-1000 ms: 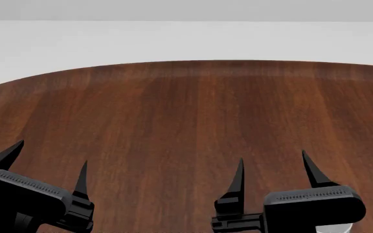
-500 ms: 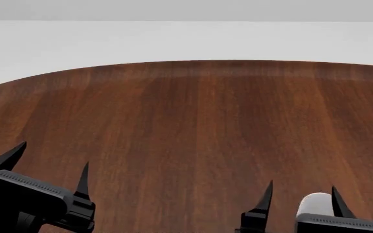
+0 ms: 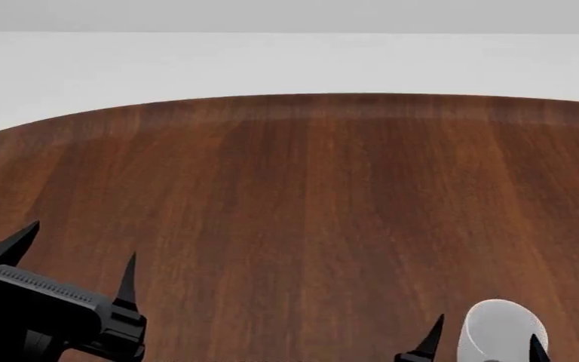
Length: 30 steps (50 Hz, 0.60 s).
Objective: Put the white mug on the plate.
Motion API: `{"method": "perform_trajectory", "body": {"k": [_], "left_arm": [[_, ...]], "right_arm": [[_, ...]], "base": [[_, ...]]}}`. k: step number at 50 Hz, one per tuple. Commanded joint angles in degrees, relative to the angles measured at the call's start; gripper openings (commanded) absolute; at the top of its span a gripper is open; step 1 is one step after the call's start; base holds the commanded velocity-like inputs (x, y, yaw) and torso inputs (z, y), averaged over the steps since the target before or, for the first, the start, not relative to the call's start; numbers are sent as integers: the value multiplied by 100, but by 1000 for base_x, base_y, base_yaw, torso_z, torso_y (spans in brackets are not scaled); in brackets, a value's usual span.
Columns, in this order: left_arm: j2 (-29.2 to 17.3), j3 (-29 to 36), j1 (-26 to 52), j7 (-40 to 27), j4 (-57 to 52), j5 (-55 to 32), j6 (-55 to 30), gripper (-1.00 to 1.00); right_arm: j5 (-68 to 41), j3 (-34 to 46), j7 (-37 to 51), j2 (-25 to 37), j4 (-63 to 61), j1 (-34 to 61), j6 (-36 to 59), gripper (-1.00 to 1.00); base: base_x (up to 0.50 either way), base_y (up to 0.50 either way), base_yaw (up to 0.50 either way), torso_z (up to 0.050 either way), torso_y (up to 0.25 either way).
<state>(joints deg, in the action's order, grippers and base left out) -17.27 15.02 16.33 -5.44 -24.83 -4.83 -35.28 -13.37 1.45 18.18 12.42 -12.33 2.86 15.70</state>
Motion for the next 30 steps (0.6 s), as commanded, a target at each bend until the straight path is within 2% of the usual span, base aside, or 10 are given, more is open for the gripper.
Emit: {"method": "perform_trajectory", "body": {"k": [1,30], "left_arm": [[-8,22,-3,-22,-13,-17,8,100],[-22,113,33,-79,18,-33,7,100]], "right_arm": [[-107,-111,53,-100,436,-98,-221,100],[-191,-130,-20,-125,1646,70,-584,100]], "base": [[0,0,0,0,0],[0,0,0,0,0]]}}
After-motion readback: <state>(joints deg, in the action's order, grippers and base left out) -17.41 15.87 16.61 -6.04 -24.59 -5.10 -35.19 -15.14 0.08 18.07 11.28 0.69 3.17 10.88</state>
